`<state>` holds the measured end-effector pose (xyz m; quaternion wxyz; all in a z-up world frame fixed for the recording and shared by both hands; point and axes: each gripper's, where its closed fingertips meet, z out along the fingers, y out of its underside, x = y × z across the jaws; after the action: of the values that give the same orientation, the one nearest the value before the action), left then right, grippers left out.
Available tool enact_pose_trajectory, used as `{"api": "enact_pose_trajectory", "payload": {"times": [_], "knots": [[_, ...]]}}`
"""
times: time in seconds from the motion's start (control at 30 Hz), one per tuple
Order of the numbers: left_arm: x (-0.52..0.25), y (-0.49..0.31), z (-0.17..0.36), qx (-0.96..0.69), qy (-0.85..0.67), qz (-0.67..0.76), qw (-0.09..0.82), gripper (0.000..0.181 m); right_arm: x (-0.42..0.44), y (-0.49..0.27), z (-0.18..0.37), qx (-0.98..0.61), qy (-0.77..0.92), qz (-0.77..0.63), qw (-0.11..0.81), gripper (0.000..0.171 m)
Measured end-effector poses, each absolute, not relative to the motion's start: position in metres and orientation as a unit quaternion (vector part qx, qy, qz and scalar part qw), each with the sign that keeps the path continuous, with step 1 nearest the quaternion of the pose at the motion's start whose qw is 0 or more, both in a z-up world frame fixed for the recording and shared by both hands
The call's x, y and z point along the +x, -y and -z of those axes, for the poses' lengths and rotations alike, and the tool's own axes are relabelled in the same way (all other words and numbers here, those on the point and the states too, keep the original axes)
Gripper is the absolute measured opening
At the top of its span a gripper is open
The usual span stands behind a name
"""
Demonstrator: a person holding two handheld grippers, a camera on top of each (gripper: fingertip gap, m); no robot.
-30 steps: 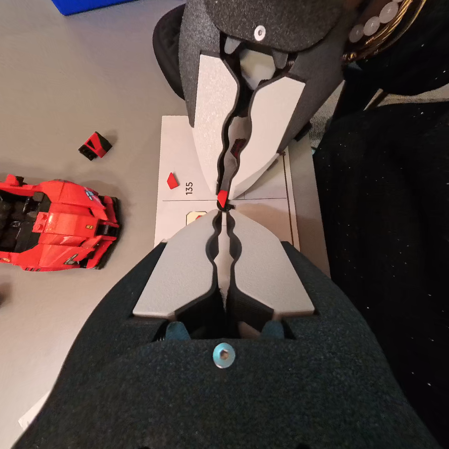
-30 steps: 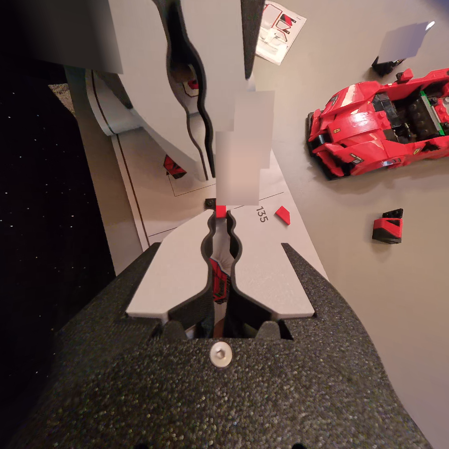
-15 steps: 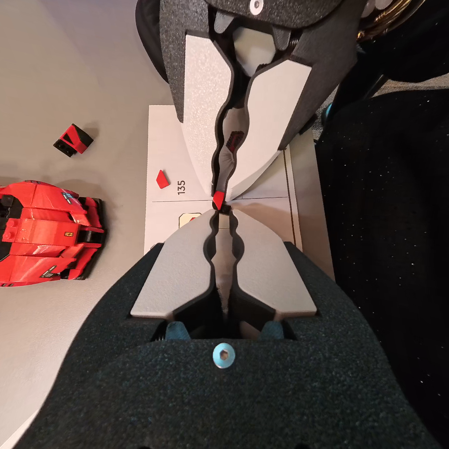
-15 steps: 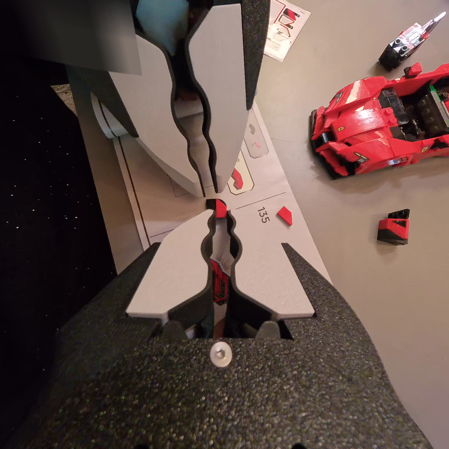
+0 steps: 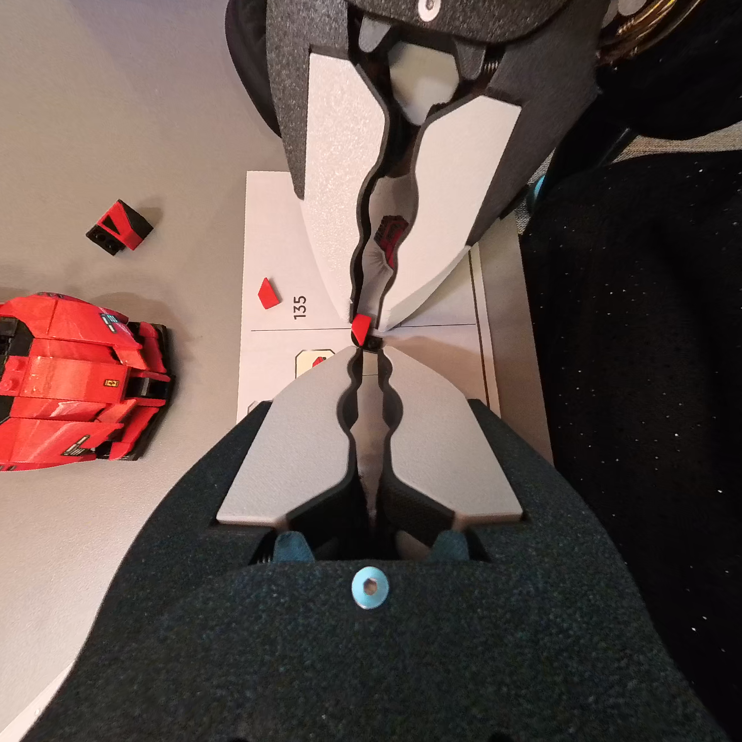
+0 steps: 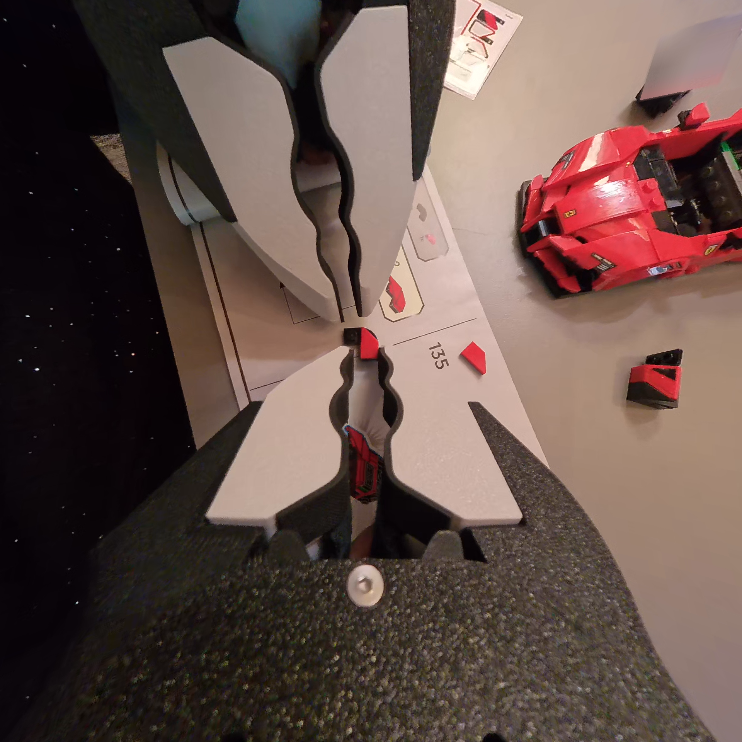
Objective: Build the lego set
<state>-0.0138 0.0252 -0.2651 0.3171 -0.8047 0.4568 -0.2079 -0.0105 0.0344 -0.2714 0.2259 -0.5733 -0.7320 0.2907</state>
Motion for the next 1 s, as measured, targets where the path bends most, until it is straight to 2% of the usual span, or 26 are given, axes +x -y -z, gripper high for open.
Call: {"api": "enact_pose_trajectory", "payload": {"times": [0.4, 0.8, 1.0], "knots": [[-0.013, -0.025, 0.266, -0.806, -0.455, 0.212, 0.314, 0.006, -0.010, -0.034, 0.271, -0.571, 0.735, -0.290, 0.225, 0.013], [-0.013, -0.025, 0.267, -0.806, -0.455, 0.214, 0.313, 0.006, -0.008, -0.037, 0.269, -0.575, 0.734, -0.286, 0.222, 0.022], [-0.013, -0.026, 0.268, -0.808, -0.451, 0.214, 0.312, 0.006, -0.011, -0.038, 0.257, -0.572, 0.728, -0.293, 0.238, 0.002]]}}
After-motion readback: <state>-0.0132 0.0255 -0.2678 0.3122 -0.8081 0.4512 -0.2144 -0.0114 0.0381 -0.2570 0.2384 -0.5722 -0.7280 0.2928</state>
